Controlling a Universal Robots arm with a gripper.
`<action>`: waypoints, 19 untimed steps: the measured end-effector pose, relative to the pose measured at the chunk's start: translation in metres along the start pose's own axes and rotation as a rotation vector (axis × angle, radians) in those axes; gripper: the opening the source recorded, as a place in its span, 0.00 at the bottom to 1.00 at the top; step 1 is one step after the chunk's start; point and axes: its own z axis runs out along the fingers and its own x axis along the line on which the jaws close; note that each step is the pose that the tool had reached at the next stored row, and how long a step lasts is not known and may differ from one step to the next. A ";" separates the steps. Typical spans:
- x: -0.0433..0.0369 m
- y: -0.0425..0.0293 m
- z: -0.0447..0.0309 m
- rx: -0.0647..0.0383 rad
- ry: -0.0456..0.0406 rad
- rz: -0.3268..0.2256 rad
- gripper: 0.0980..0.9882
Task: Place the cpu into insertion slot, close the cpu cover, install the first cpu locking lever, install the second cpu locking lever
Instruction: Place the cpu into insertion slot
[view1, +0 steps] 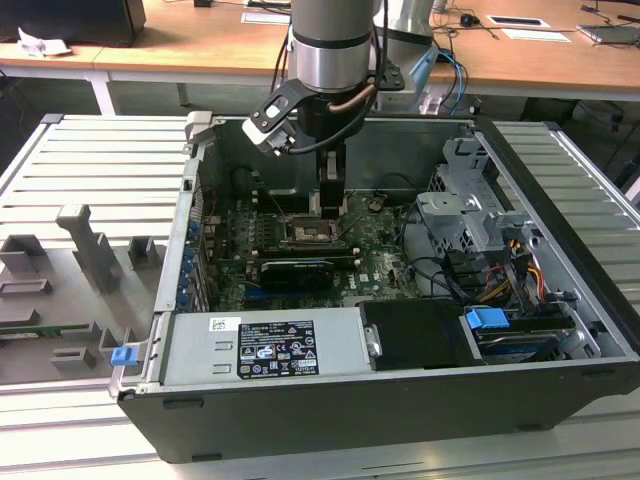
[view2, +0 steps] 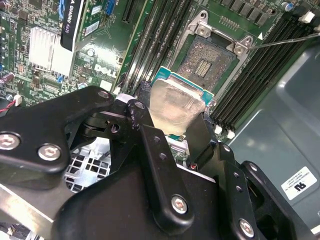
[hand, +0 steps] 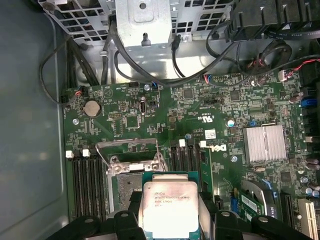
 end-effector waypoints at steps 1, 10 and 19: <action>0.0000 0.0000 0.0006 0.000 0.0000 0.000 0.48; -0.0002 -0.0010 0.0086 0.000 0.0002 -0.002 0.48; 0.0017 -0.0050 0.0178 0.000 0.0008 -0.008 0.48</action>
